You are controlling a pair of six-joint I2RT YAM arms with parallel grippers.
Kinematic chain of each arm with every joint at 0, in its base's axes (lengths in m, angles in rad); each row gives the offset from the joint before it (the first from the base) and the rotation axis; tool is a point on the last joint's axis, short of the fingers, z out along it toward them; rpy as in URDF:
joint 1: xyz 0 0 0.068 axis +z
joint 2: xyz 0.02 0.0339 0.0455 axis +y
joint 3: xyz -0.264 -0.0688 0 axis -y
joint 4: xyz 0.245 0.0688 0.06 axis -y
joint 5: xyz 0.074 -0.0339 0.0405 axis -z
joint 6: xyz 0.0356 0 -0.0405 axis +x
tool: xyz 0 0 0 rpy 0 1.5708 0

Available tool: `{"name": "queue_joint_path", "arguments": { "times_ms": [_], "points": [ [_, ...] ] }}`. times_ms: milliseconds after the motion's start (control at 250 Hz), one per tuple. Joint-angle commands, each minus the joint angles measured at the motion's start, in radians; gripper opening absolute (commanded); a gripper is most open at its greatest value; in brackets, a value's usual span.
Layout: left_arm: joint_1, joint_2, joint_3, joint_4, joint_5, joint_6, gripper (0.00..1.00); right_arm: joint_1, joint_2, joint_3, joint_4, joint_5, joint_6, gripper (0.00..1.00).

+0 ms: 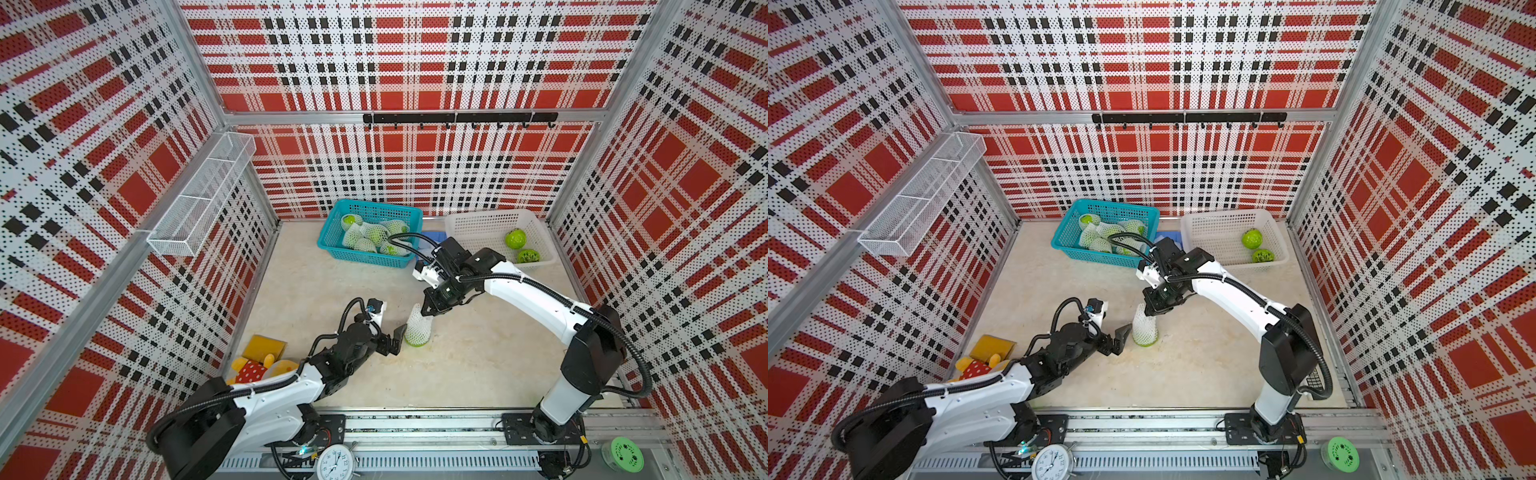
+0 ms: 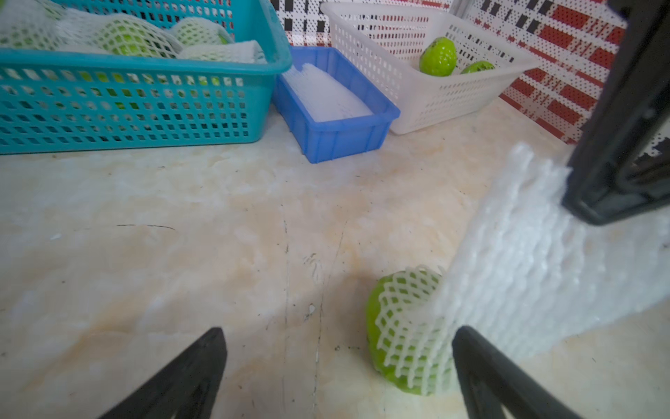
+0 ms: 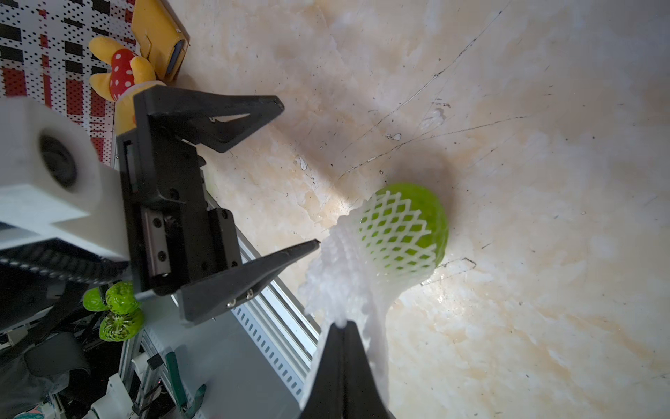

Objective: Sleeve custard apples in foam nets
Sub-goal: Put on the foam net on the custard apple.

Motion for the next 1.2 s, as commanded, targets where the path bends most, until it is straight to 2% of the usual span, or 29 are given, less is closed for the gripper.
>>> {"name": "queue_joint_path", "arguments": {
  "times_ms": [0,80,228,680,940,1196],
  "points": [
    [-0.005,0.057,0.003,0.104,0.083,-0.011,0.96,0.001,0.01,0.003,0.024,0.019,-0.021,0.0],
    [-0.006,0.097,0.019,0.113,0.134,-0.006,0.93,0.0,0.009,-0.001,0.029,0.019,-0.021,0.0],
    [-0.004,0.102,0.02,0.117,0.138,0.018,0.95,-0.004,0.012,-0.004,0.038,0.013,-0.022,0.0],
    [0.003,0.211,0.101,0.097,0.26,0.083,0.93,-0.023,0.017,-0.02,0.063,0.003,-0.027,0.04],
    [0.008,0.284,0.153,0.066,0.286,0.101,0.93,-0.03,0.017,-0.033,0.086,-0.008,-0.023,0.05],
    [0.03,0.305,0.154,0.061,0.283,0.091,0.92,-0.052,0.0,-0.057,0.119,-0.018,-0.011,0.11]
  ]
}}
